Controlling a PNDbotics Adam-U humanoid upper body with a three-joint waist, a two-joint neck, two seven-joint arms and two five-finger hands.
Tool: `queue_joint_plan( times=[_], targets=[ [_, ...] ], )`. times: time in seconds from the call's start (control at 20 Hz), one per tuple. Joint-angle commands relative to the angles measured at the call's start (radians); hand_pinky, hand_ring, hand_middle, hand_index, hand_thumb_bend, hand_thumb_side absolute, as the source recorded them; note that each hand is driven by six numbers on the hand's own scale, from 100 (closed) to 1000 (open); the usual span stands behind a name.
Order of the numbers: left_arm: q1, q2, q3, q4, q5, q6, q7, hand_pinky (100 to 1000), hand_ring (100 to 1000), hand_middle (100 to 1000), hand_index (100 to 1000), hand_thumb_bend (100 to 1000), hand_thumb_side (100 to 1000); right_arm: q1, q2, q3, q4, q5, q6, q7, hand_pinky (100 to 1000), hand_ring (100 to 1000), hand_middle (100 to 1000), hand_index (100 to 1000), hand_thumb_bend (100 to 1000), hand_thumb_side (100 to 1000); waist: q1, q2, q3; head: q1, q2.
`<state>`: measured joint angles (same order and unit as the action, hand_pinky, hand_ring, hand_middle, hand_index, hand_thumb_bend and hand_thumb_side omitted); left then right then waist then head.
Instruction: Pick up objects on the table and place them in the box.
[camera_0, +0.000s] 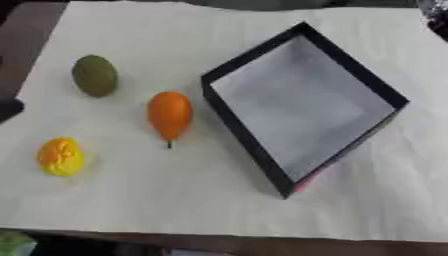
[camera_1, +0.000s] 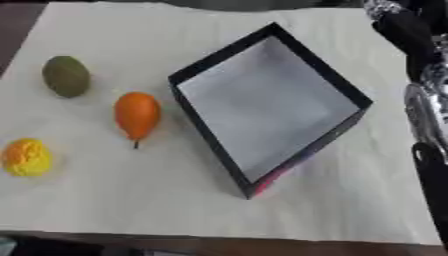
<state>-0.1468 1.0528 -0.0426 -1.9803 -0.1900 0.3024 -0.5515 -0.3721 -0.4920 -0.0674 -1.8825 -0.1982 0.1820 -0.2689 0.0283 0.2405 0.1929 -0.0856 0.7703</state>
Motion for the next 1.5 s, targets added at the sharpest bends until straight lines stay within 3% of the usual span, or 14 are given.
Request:
queue_joint_plan(
  times=[0.05,0.35,0.55,0.75,1.05,1.5],
  targets=[
    [0.003,0.071,-0.011,0.003,-0.046,0.014,-0.109,810,815,816,932,670,636,-0.008,-0.033,-0.004,-0.008,0.005,0.003,0.0,811,755,732,880,392,299,0.016,-0.033,-0.001,-0.001,0.0],
    [-0.009,0.078,-0.06,0.06,-0.081,0.016,-0.156,815,810,803,879,729,437,-0.007,-0.03,0.0,-0.006,0.008,0.004,0.004,812,755,732,880,390,301,0.019,-0.032,-0.007,0.008,0.0],
    [-0.023,0.066,-0.097,0.114,-0.131,0.038,-0.13,820,823,814,893,753,365,-0.007,-0.027,0.002,-0.005,0.008,0.005,0.007,811,756,733,880,390,303,0.022,-0.03,-0.012,0.014,0.0],
    [-0.054,0.04,-0.145,0.166,-0.174,0.068,-0.074,801,808,798,886,733,342,-0.006,-0.023,0.004,-0.003,0.009,0.006,0.01,811,756,733,880,390,304,0.022,-0.029,-0.019,0.022,0.0],
    [-0.115,-0.001,-0.225,0.238,-0.188,0.071,-0.093,736,738,751,876,722,350,-0.008,-0.015,0.006,-0.002,0.008,0.007,0.013,811,756,733,880,389,306,0.024,-0.027,-0.03,0.031,0.0],
    [-0.167,-0.049,-0.291,0.301,-0.303,0.038,-0.09,652,664,703,832,693,215,-0.009,-0.007,0.008,0.001,0.008,0.008,0.016,811,757,734,881,386,308,0.026,-0.024,-0.036,0.039,0.0]
  ],
)
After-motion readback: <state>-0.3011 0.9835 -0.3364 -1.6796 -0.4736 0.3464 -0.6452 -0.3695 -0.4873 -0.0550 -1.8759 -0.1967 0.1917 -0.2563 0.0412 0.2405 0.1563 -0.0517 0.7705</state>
